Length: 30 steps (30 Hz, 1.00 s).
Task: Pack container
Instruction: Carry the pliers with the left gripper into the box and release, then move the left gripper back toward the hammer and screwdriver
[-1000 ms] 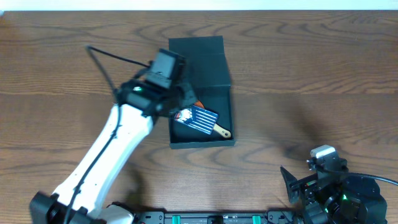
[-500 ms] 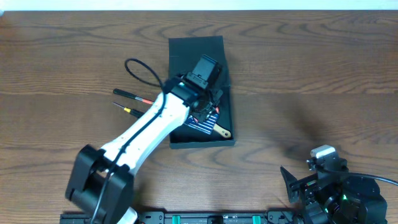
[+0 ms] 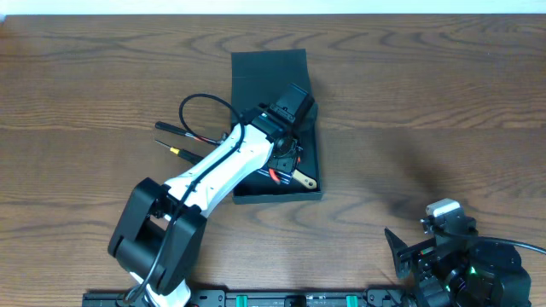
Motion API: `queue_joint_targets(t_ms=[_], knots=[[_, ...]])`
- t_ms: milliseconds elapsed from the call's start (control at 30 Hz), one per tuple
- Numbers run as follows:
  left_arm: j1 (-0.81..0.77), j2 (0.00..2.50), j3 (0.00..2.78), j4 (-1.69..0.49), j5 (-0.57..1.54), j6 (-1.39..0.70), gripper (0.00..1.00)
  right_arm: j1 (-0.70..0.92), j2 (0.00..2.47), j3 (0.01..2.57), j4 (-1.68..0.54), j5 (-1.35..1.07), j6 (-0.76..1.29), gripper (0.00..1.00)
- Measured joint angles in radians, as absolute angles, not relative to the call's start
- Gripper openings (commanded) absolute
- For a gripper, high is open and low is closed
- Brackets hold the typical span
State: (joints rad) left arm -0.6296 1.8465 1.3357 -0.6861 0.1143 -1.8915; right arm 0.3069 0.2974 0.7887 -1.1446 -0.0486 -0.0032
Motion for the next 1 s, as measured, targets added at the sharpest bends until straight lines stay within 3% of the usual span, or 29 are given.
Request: queue_joint_targets(t_ms=[367, 567, 1000], knots=[[-0.629, 1.864, 1.336, -0.692, 0.081, -1.997, 0.07, 0.307, 0.297, 0.789, -1.145, -0.049, -0.003, 0.99], [-0.629, 1.864, 1.336, -0.691, 0.066, -2.014, 0.24, 0.307, 0.297, 0.789, -1.145, -0.049, -0.003, 0.99], [-0.620, 1.845, 1.336, -0.683, 0.053, -1.993, 0.27, 0.307, 0.297, 0.789, -1.145, -0.049, -0.003, 0.99]])
